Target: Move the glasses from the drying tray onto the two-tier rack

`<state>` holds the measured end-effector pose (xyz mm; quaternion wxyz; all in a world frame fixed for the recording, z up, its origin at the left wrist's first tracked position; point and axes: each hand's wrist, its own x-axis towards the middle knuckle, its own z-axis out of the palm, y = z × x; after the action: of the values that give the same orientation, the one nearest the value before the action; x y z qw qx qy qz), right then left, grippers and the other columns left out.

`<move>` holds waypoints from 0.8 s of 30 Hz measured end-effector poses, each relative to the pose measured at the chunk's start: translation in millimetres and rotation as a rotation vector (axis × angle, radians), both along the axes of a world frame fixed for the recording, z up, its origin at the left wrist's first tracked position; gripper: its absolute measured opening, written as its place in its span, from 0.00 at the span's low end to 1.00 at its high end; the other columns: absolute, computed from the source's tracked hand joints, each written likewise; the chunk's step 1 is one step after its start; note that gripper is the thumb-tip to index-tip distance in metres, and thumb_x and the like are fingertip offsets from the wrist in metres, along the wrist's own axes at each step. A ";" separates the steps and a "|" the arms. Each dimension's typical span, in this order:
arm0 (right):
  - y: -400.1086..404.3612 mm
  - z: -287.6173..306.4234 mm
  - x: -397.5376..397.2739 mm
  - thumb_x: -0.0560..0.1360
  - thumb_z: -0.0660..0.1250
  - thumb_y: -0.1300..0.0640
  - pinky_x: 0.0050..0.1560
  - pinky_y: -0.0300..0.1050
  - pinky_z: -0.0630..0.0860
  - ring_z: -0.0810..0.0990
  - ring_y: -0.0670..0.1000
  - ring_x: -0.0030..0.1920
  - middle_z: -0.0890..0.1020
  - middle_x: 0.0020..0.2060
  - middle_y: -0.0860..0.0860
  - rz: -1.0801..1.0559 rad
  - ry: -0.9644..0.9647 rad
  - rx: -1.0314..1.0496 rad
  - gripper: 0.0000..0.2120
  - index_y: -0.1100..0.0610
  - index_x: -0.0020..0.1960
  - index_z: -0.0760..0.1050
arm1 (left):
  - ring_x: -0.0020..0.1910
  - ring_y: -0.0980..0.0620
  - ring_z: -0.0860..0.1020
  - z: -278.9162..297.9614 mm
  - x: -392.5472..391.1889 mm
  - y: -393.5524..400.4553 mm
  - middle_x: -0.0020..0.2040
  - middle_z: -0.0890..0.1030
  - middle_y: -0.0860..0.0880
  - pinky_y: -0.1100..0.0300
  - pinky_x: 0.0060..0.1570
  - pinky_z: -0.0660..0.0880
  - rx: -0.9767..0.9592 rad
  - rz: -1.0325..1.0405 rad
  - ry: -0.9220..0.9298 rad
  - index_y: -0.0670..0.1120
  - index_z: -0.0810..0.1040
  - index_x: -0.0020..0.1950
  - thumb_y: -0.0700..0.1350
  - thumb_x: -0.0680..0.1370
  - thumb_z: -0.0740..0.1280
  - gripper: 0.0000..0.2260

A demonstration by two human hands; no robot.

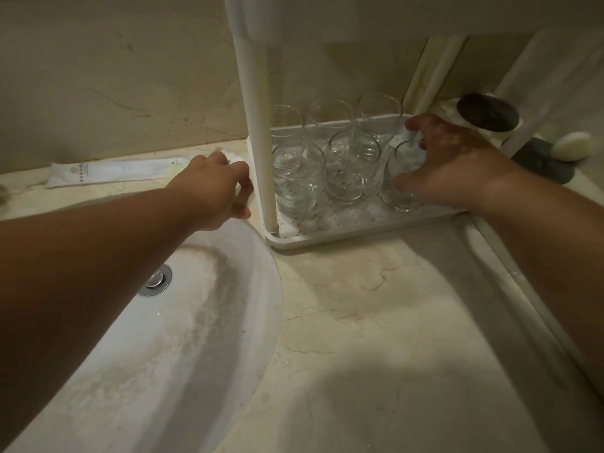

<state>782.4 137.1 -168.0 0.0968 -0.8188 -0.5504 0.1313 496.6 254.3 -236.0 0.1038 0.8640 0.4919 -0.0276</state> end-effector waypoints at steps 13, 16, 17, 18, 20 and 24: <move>22.1 0.6 -4.3 0.65 0.79 0.46 0.64 0.46 0.69 0.70 0.55 0.69 0.71 0.71 0.50 -0.044 0.018 0.041 0.44 0.46 0.75 0.62 | 0.53 0.47 0.63 -1.2 -1.3 0.9 0.61 0.71 0.45 0.46 0.60 0.70 -0.002 0.009 -0.016 0.56 0.72 0.52 0.52 0.74 0.74 0.13; 24.4 3.5 -3.3 0.65 0.80 0.45 0.64 0.50 0.73 0.72 0.55 0.68 0.71 0.71 0.50 -0.069 0.052 0.044 0.44 0.45 0.74 0.62 | 0.55 0.46 0.65 -2.0 -1.0 1.3 0.63 0.71 0.45 0.45 0.60 0.70 -0.006 0.009 0.002 0.53 0.75 0.58 0.53 0.74 0.75 0.15; 25.1 3.7 -3.1 0.65 0.80 0.45 0.64 0.51 0.74 0.72 0.55 0.68 0.70 0.71 0.50 -0.073 0.075 0.041 0.44 0.44 0.75 0.62 | 0.57 0.44 0.66 -1.7 -0.9 1.2 0.63 0.70 0.45 0.45 0.61 0.70 -0.008 0.009 0.008 0.53 0.76 0.59 0.53 0.74 0.74 0.16; 25.6 3.2 -3.1 0.65 0.80 0.45 0.63 0.52 0.74 0.72 0.55 0.68 0.70 0.71 0.50 -0.076 0.104 0.037 0.44 0.44 0.75 0.62 | 0.58 0.44 0.66 -1.5 -0.9 1.3 0.63 0.70 0.45 0.45 0.61 0.70 -0.009 0.010 0.011 0.53 0.76 0.60 0.53 0.74 0.74 0.17; 26.1 0.3 -3.5 0.65 0.80 0.44 0.63 0.50 0.73 0.72 0.55 0.68 0.70 0.71 0.50 -0.077 0.130 0.034 0.44 0.44 0.75 0.62 | 0.59 0.43 0.67 -1.3 -0.6 1.1 0.64 0.70 0.45 0.45 0.61 0.70 -0.009 0.012 0.014 0.53 0.76 0.63 0.54 0.74 0.74 0.19; 27.1 -3.7 -4.3 0.64 0.80 0.44 0.58 0.43 0.70 0.72 0.55 0.68 0.71 0.71 0.50 -0.062 0.098 0.059 0.45 0.44 0.74 0.62 | 0.61 0.42 0.67 -2.3 -0.8 1.0 0.65 0.70 0.44 0.47 0.61 0.69 -0.006 0.014 0.015 0.53 0.74 0.65 0.54 0.74 0.74 0.22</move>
<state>778.2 164.2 -171.7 0.1519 -0.8248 -0.5230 0.1520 495.8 255.3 -238.3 0.1030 0.8600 0.4986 -0.0351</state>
